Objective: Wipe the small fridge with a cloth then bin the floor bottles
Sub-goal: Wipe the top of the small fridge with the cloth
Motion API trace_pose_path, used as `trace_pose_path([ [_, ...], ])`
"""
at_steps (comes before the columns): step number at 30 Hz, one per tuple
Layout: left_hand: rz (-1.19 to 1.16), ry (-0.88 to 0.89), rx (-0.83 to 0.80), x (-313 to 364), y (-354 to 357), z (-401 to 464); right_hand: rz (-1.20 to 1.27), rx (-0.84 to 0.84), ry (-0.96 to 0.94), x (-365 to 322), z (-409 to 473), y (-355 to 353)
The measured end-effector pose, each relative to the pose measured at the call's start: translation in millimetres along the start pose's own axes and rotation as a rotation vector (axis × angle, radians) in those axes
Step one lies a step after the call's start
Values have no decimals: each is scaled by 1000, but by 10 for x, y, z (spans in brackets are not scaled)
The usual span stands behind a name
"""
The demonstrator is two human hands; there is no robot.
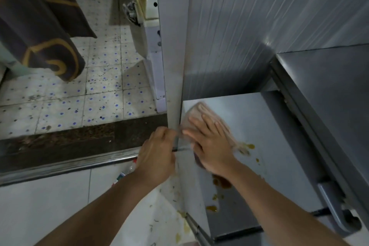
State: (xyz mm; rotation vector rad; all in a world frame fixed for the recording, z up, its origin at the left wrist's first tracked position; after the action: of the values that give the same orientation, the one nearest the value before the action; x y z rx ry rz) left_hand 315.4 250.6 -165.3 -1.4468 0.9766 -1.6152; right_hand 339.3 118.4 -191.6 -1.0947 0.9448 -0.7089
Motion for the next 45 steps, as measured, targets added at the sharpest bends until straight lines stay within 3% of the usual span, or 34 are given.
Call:
trace_pose_path([
  [6,-26,25,17,197,-8,79,127,31,-13,-152,-772,-155],
  [8,-41,41,9,300,54,130,30,34,16,88,-592,-158],
  [13,15,67,29,502,280,134,-195,-36,290,1080,-88,-210],
  [21,144,80,-32,669,511,54,-124,30,277,567,-1221,-342],
  [27,202,76,-33,638,571,28,-185,34,488,1392,-523,-387],
  [30,220,78,-26,635,567,29,-167,44,448,1485,-492,-459],
  [34,249,89,-19,698,522,10,-126,146,423,1188,-1308,-704],
  [38,239,107,-33,871,546,-131,-146,115,462,953,-2040,-822],
  [43,240,127,-18,903,580,-252,-141,91,549,1342,-1494,-749],
  [45,262,137,-38,868,608,-241,-161,59,504,1511,-1209,-679],
])
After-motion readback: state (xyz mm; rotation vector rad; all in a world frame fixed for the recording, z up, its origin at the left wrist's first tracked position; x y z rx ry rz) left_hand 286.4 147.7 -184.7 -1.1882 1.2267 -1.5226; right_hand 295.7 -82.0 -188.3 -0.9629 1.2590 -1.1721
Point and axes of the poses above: each hand's wrist, its own z-axis towards the middle knuckle, its own y-axis out of the palm, x = y × z, the point moved 7 cm from there along z, towards the middle knuckle, and after that the axes turned 13 degrees about x, right-handed, at the moved point
